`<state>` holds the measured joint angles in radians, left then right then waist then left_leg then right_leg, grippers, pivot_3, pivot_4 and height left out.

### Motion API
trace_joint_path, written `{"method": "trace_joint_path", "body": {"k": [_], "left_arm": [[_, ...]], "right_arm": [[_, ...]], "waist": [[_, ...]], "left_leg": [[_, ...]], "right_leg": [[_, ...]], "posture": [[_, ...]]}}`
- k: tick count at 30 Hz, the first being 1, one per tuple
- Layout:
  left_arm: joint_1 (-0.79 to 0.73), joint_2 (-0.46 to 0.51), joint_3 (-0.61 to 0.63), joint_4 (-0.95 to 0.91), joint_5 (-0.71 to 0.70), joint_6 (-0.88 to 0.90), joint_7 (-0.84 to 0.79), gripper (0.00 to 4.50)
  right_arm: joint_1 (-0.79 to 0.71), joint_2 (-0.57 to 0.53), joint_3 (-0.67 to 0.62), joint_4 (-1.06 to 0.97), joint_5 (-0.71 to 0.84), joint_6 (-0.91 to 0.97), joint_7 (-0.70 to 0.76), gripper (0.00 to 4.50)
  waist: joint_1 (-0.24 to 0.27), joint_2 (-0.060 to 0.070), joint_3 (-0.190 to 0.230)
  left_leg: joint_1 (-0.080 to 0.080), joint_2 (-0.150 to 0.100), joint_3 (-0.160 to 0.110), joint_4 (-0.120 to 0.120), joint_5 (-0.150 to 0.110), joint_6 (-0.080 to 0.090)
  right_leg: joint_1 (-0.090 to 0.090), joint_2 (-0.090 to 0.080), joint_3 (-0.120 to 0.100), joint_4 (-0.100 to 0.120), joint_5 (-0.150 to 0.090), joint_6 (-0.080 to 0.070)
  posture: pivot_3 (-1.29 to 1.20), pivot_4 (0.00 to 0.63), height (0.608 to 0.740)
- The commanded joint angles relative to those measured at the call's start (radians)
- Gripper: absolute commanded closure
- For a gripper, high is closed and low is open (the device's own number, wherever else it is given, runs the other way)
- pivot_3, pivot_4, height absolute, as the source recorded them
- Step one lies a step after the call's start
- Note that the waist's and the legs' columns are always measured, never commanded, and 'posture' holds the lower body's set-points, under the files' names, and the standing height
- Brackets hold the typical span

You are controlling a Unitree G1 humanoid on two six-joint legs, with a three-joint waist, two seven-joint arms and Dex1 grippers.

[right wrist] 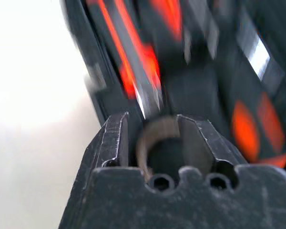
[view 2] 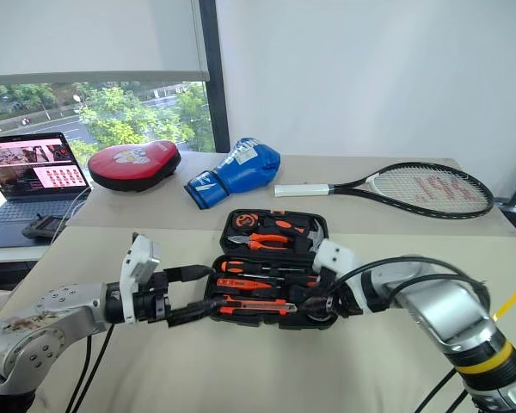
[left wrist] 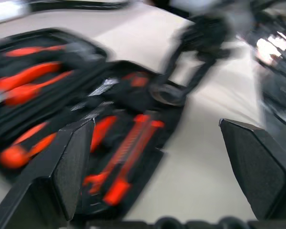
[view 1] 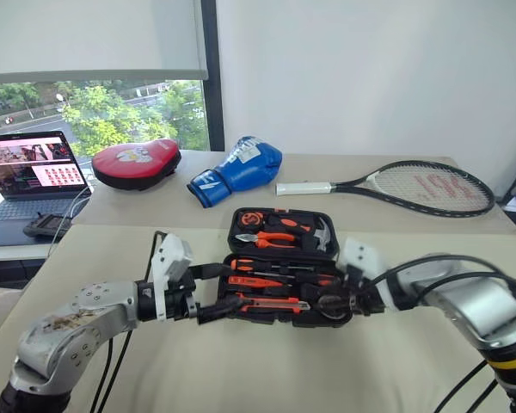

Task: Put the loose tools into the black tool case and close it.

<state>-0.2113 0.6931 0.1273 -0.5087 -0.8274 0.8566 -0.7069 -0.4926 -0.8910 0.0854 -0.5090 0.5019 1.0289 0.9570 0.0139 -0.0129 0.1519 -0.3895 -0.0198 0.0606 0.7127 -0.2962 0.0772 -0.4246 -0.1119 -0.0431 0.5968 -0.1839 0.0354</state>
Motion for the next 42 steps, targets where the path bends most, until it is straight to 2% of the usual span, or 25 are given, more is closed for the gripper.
{"method": "trace_joint_path", "body": {"k": [1, 5, 9, 14, 19, 23, 25, 28, 29, 30, 32, 38, 42], "left_arm": [[-0.136, -0.085, 0.033, 0.101, 0.051, 0.034, 0.210, 0.00], [-0.297, -0.138, -0.018, 0.275, 0.169, 0.093, 0.355, 0.00], [-0.477, -0.215, -0.071, 0.533, 0.265, 0.163, 0.445, 0.00], [-0.666, -0.324, -0.103, 0.875, 0.372, 0.066, 0.445, 0.00], [-0.778, -0.376, -0.112, 1.150, 0.451, -0.029, 0.410, 0.00], [-0.821, -0.384, -0.112, 1.247, 0.472, -0.037, 0.339, 1.06], [-0.839, -0.391, -0.116, 1.287, 0.482, -0.035, 0.312, 1.86], [-0.851, -0.398, -0.104, 1.314, 0.490, -0.046, 0.293, 2.88], [-0.850, -0.398, -0.093, 1.314, 0.490, -0.053, 0.290, 3.36], [-0.849, -0.398, -0.085, 1.313, 0.491, -0.058, 0.286, 3.60], [-0.838, -0.394, -0.070, 1.293, 0.488, -0.061, 0.269, 4.40], [-0.698, -0.382, -0.055, 0.989, 0.428, -0.143, 0.112, 4.46], [-0.550, -0.354, -0.088, 0.682, 0.447, -0.310, 0.036, 4.46]], "right_arm": [[0.003, 0.068, -0.165, 0.020, 0.048, 0.103, -0.130, 2.49], [-0.056, 0.144, -0.177, 0.164, -0.045, 0.110, -0.300, 2.49], [-0.141, 0.204, -0.124, 0.374, -0.133, 0.062, -0.399, 2.49], [-0.259, 0.273, -0.102, 0.635, -0.181, 0.011, -0.429, 2.49], [-0.356, 0.308, -0.072, 0.851, -0.220, -0.031, -0.407, 2.49], [-0.400, 0.333, -0.043, 0.964, -0.240, -0.062, -0.367, 2.44], [-0.413, 0.340, -0.011, 1.028, -0.271, -0.102, -0.346, 2.96], [-0.422, 0.345, -0.006, 1.063, -0.288, -0.154, -0.331, 3.80], [-0.420, 0.346, -0.014, 1.053, -0.287, -0.166, -0.328, 4.26], [-0.419, 0.347, -0.020, 1.047, -0.286, -0.174, -0.326, 4.47], [-0.401, 0.346, -0.028, 1.005, -0.280, -0.196, -0.315, 4.50], [-0.226, 0.331, -0.090, 0.670, -0.229, -0.235, -0.305, 4.50], [-0.075, 0.323, -0.116, 0.401, -0.261, -0.319, -0.361, 4.50]], "waist": [[0.009, -0.001, 0.000], [0.014, -0.003, 0.001], [0.011, -0.003, 0.001], [-0.002, -0.003, 0.001], [-0.010, -0.003, 0.001], [-0.019, -0.003, 0.001], [-0.023, -0.003, 0.001], [-0.026, -0.003, 0.001], [-0.027, -0.003, 0.001], [-0.026, -0.003, 0.001], [-0.025, -0.003, 0.001], [-0.026, -0.003, 0.001], [-0.026, -0.002, 0.001]], "left_leg": [[0.000, -0.001, -0.001, 0.000, 0.000, 0.000], [0.000, -0.003, 0.000, 0.002, 0.001, 0.000], [-0.001, -0.005, 0.001, 0.000, 0.003, 0.000], [-0.002, -0.005, 0.002, -0.001, 0.004, -0.001], [-0.005, -0.005, 0.002, -0.002, 0.005, -0.001], [-0.005, -0.005, 0.003, -0.003, 0.005, -0.001], [-0.005, -0.005, 0.002, -0.003, 0.005, -0.001], [-0.002, -0.005, 0.002, -0.003, 0.005, -0.001], [0.000, -0.005, 0.002, -0.003, 0.005, -0.001], [0.001, -0.005, 0.002, -0.003, 0.005, -0.001], [0.000, -0.006, 0.002, -0.002, 0.005, -0.001], [-0.002, -0.005, 0.002, -0.003, 0.005, -0.003], [-0.015, -0.006, 0.002, -0.003, 0.005, -0.006]], "right_leg": [[0.001, 0.000, -0.001, 0.000, 0.000, 0.000], [0.001, -0.001, 0.000, 0.000, 0.004, 0.000], [-0.001, 0.000, 0.000, 0.001, 0.004, 0.000], [-0.001, 0.003, -0.001, 0.001, 0.004, 0.000], [-0.003, 0.003, -0.003, -0.001, 0.003, 0.003], [-0.003, 0.003, -0.003, -0.001, 0.002, 0.004], [-0.003, 0.003, -0.003, -0.001, 0.002, 0.004], [0.001, 0.003, -0.003, -0.001, 0.002, 0.005], [0.002, 0.003, -0.003, -0.001, 0.002, 0.005], [0.003, 0.002, -0.002, 0.000, 0.003, 0.005], [0.002, 0.001, -0.002, 0.001, 0.003, 0.005], [-0.006, -0.001, -0.001, 0.012, 0.003, 0.005], [-0.023, -0.001, 0.000, 0.015, 0.003, 0.005]], "posture": [[0.00, 0.150, 0.740], [0.00, 0.150, 0.740], [0.00, 0.150, 0.740], [0.00, 0.150, 0.740], [0.00, 0.150, 0.740], [0.00, 0.150, 0.740], [0.00, 0.150, 0.740], [0.00, 0.150, 0.740], [0.00, 0.150, 0.740], [0.00, 0.150, 0.740], [0.00, 0.150, 0.740], [0.00, 0.150, 0.740], [0.00, 0.150, 0.740]]}}
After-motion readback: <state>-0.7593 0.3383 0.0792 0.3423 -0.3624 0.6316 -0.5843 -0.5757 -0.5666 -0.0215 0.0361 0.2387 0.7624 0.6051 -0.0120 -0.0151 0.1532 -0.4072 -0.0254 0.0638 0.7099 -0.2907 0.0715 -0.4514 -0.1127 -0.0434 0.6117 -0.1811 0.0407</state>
